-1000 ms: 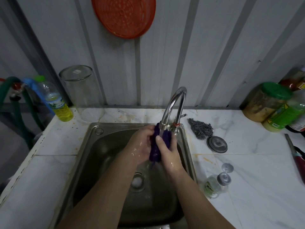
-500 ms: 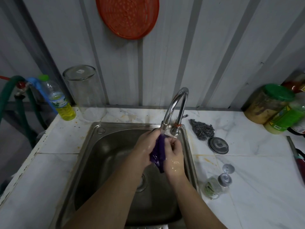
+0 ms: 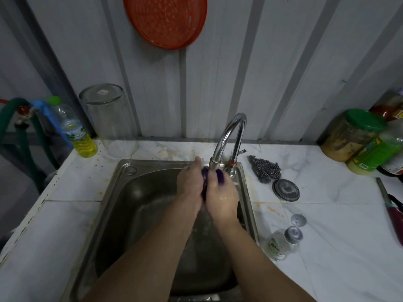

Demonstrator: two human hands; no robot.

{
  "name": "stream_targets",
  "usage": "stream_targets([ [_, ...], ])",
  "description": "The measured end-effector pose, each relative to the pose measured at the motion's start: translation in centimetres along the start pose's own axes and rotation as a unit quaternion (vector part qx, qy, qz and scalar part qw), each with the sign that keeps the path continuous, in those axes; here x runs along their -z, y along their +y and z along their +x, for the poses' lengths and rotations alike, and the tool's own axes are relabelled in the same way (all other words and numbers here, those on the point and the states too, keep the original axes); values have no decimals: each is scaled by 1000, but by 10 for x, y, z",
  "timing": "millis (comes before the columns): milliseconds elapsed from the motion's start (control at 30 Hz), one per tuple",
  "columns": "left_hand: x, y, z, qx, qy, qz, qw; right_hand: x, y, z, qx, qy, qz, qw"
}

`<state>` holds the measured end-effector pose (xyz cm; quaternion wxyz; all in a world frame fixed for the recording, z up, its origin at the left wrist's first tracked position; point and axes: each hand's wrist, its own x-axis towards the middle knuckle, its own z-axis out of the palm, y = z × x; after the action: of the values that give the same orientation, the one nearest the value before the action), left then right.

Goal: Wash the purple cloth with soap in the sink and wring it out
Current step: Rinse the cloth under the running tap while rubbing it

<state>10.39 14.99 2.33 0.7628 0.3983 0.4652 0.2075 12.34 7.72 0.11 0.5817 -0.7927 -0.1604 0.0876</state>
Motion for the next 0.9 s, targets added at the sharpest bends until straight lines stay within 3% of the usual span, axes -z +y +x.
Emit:
stream_targets([
  [100,1,-5,0,-27,20,66,997,-2,2,13,-96,-5,-40,995],
  [167,3,-8,-1,-59,22,121,991,-4,3,16,-206,-17,60,977],
  [233,5,-10,0,-86,9,143,986,-3,3,17,-319,-28,190,928],
  [300,8,-11,0,-98,-2,135,986,1,6,15,-366,-43,270,889],
  [433,13,-9,-2,-23,-17,-15,999,2,10,10,-277,-32,282,918],
  [567,12,-6,-5,111,-66,-24,991,5,10,-4,-105,-31,238,965],
  [633,15,-7,-7,109,-111,4,988,7,12,-11,-64,-54,236,968],
  [733,25,-6,-4,78,-163,59,982,14,17,-7,-66,-25,325,943],
  [900,35,-2,-4,67,-186,124,972,25,17,19,-134,-60,306,941],
])
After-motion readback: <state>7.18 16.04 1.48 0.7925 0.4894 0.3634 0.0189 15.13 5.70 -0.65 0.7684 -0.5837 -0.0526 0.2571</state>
